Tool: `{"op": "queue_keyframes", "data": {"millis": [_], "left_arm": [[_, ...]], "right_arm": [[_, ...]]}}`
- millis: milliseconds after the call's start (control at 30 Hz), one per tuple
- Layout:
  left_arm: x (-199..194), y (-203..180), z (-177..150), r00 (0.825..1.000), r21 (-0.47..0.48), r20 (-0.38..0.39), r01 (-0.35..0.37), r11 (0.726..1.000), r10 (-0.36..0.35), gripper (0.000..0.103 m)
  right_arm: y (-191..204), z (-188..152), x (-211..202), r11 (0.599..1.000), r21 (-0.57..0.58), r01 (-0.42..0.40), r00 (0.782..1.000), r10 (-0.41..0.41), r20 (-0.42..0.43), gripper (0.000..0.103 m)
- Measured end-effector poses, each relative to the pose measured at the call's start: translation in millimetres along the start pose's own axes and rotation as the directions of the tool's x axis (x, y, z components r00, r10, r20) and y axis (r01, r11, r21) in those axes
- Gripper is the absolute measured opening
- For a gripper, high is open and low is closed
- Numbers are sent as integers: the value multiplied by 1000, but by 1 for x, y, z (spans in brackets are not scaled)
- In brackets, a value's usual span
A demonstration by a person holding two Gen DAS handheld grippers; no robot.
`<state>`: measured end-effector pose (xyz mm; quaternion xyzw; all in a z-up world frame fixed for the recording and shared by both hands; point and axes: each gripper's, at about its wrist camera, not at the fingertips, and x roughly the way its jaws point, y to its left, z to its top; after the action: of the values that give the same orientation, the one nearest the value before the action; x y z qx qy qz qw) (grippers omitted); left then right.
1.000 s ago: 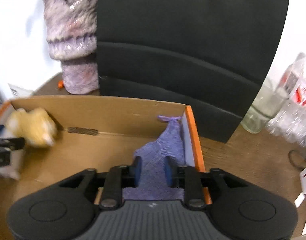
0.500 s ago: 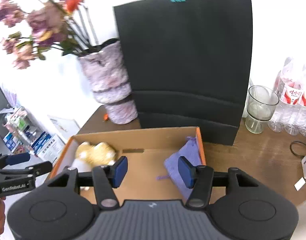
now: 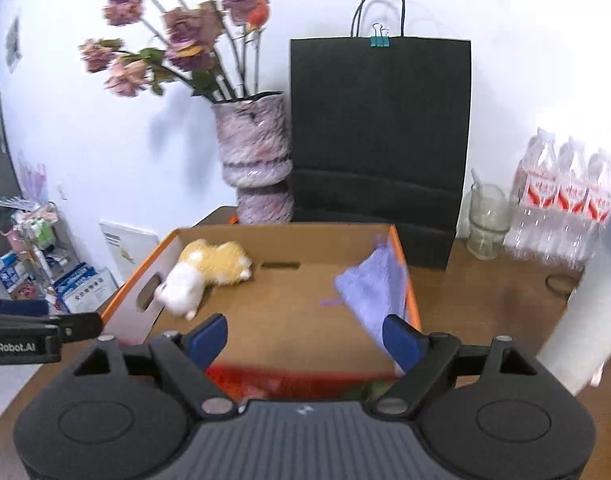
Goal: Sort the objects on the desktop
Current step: 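Put the plush toy in the box with left tool while right puts purple pouch, then return both tools to the table items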
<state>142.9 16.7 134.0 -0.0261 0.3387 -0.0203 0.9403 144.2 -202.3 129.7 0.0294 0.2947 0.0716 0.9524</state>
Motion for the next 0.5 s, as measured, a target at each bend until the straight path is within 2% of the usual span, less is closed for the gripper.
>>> {"op": "queue_keyframes", "data": {"millis": [200,300,367,433,500], "left_arm": [[-30,-2,-77,998,2,57,0,1000,0,90],[-45,1,-120,999,14,52,5,1000,-6,90],[-54,5,-145,999,4,36,5,1000,-5,90],[-60,9,-159,1000,-16,19,2,1000,-2,90],[-64,8,-167,1000,-9,17,-12,1000,12,90]], "right_arm": [[10,-72,-39,1000,5,26,992,-27,120,84],[8,-111,-59,998,34,51,990,-55,127,85],[2,-138,-70,996,83,31,992,-40,116,86],[0,-157,-72,997,80,15,998,-21,67,86],[2,-168,-75,996,66,59,997,-62,45,86]]}}
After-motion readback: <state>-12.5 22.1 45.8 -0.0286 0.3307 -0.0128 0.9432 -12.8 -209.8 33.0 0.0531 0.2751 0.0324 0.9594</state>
